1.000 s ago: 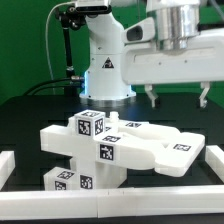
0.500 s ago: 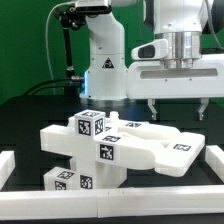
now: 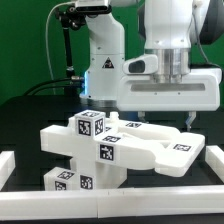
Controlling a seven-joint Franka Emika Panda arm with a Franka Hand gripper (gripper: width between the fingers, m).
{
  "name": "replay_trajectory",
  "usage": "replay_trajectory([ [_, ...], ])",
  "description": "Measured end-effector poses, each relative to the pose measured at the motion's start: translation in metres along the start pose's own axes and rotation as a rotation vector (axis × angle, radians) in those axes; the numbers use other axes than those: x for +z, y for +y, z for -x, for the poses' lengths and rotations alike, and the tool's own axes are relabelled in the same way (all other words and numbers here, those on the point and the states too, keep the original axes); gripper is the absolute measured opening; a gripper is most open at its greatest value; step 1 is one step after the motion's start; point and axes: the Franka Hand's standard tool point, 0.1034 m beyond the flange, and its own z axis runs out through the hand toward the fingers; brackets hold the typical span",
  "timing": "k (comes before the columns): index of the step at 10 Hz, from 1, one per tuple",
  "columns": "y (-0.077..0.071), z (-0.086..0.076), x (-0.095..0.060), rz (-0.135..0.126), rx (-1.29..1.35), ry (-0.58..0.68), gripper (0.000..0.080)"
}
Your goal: Assemble chair
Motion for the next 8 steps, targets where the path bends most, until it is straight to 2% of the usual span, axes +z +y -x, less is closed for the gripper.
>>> replay_trajectory([
  [4, -0.016, 0.009, 0.008, 0.004, 0.039, -0.009, 0.0649],
  [5, -0.014, 0.008, 0.008, 0.005, 0.039, -0.008, 0.0649],
  [8, -0.014, 0.008, 0.008, 0.005, 0.040, -0.008, 0.0284],
])
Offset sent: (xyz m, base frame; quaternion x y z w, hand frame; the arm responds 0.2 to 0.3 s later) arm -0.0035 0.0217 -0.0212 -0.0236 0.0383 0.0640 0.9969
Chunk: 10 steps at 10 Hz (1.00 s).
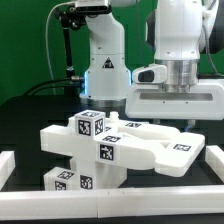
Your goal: Assemble chair
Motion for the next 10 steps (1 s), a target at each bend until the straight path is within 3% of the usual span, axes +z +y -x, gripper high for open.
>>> replay_trajectory([
  [8, -0.001, -0.001, -0.002, -0.003, 0.001, 0.000, 0.0284],
  [9, -0.001, -0.007, -0.021, -0.029, -0.020, -0.030, 0.0284],
  [10, 0.007, -0.026, -0.055, -0.083, -0.045, -0.019, 0.0284],
])
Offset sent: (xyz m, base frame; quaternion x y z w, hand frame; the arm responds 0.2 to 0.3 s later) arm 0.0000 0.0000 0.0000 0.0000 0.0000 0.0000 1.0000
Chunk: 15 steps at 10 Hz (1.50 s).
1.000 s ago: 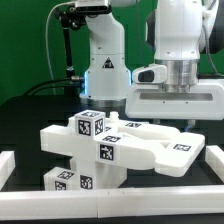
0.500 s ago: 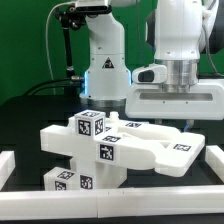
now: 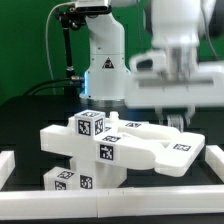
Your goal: Assemble chair
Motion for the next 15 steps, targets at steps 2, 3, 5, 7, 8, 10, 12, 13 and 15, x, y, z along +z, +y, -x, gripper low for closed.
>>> replay_trajectory([
  [2, 0.018, -0.021, -0.045, -0.063, 0.026, 0.025, 0.0284],
  [3, 0.021, -0.026, -0.059, -0.066, 0.013, 0.030, 0.0284],
  [5, 0.023, -0.025, -0.055, -0.045, 0.003, 0.024, 0.0284],
  [7, 0.025, -0.025, -0.054, -0.042, -0.002, 0.023, 0.0284],
  [8, 0.035, -0.028, -0.050, -0.024, -0.041, 0.022, 0.0284],
  [10, 0.046, -0.064, -0.077, -0.041, -0.092, 0.067, 0.0284],
  [12, 0.057, -0.080, -0.087, -0.023, -0.141, 0.105, 0.0284],
  [13, 0.052, -0.082, -0.095, -0.003, -0.150, 0.130, 0.0284],
  [15, 0.055, -0.081, -0.091, -0.002, -0.149, 0.123, 0.0284],
])
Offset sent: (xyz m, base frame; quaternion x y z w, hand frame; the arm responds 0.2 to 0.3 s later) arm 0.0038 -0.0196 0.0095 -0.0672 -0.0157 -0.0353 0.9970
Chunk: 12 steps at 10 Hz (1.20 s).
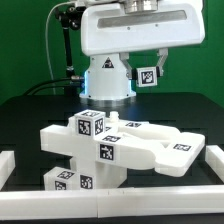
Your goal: Assemble chair
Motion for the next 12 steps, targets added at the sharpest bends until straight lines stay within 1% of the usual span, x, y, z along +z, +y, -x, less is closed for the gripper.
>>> replay_trajectory([
  [1, 0.004, -0.001, 0.000, 0.002, -0.030, 0.000, 0.0284],
  [2, 0.022, -0.008, 0.001, 0.013, -0.077, -0.006, 0.0284],
  [3, 0.036, -0.019, 0.002, 0.015, -0.088, -0.032, 0.0284],
  [4, 0.043, -0.026, 0.010, 0.027, -0.095, -0.037, 0.0284],
  [5, 0.052, -0.029, 0.018, 0.037, -0.092, -0.045, 0.0284],
  [6, 0.055, -0.030, 0.019, 0.048, -0.089, -0.023, 0.0284],
  [9, 0.056, -0.030, 0.020, 0.050, -0.090, -0.025, 0.0284],
  [10, 0.062, -0.039, 0.017, 0.062, -0.106, -0.031, 0.0284],
  [11, 0.066, -0.056, 0.010, 0.060, -0.101, -0.030, 0.0284],
  [12, 0.069, -0.062, 0.011, 0.066, -0.099, -0.025, 0.0284],
])
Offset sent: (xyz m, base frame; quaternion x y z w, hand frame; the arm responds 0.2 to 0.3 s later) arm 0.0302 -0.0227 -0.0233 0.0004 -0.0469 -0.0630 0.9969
